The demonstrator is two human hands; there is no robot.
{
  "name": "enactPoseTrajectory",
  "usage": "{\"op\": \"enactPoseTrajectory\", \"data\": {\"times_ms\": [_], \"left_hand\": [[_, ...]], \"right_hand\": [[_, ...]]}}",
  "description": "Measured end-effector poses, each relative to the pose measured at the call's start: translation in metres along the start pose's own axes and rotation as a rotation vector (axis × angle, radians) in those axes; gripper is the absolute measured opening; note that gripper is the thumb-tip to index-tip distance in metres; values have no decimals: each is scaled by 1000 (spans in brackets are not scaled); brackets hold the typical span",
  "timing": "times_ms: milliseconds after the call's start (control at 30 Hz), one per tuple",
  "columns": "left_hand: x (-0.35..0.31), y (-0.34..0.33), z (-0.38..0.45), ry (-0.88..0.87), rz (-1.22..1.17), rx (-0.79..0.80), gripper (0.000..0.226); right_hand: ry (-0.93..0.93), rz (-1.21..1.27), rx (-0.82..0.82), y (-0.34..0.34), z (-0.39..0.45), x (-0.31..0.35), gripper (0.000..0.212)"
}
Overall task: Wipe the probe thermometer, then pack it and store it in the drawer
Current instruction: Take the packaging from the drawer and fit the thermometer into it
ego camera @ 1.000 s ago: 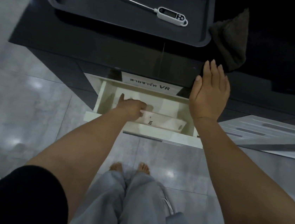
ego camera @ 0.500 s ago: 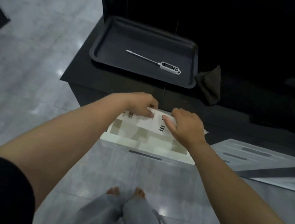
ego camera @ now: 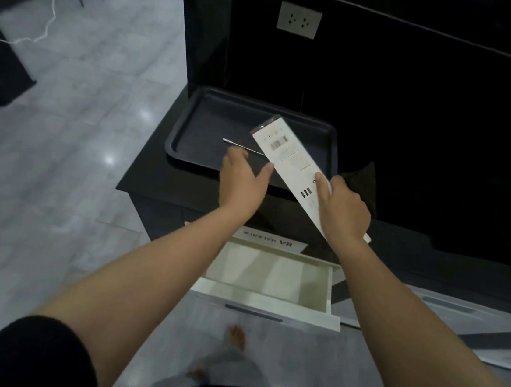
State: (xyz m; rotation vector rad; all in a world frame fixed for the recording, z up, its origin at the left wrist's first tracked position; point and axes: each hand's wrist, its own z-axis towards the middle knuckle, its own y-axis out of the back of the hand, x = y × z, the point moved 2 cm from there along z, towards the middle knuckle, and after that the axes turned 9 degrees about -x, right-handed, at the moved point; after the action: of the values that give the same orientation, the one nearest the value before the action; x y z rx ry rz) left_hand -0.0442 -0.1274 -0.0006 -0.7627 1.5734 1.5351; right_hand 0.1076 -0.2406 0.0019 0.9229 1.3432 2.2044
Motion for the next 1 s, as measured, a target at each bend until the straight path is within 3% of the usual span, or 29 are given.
{"op": "enactPoseTrajectory", "data": {"times_ms": [100, 167, 233, 567, 767, 1000], "left_hand": [[1, -27, -2, 375, -247, 364, 42], [-4, -39, -1, 486, -403, 436, 33], [-8, -46, 3, 546, -491, 416, 19], [-2, -68, 32, 663, -526, 355, 15], [6, -72, 43, 781, -480, 328, 25], [3, -72, 44, 858, -334, 376, 32]], "right_hand": [[68, -27, 22, -12, 15, 9, 48], [108, -51, 33, -22, 23, 13, 47], [121, -66, 48, -30, 31, 14, 46], [145, -42, 66, -67, 80, 5, 39], [193, -117, -59, -66, 123, -6, 39], [182, -13, 2, -76, 137, -2, 39]]}}
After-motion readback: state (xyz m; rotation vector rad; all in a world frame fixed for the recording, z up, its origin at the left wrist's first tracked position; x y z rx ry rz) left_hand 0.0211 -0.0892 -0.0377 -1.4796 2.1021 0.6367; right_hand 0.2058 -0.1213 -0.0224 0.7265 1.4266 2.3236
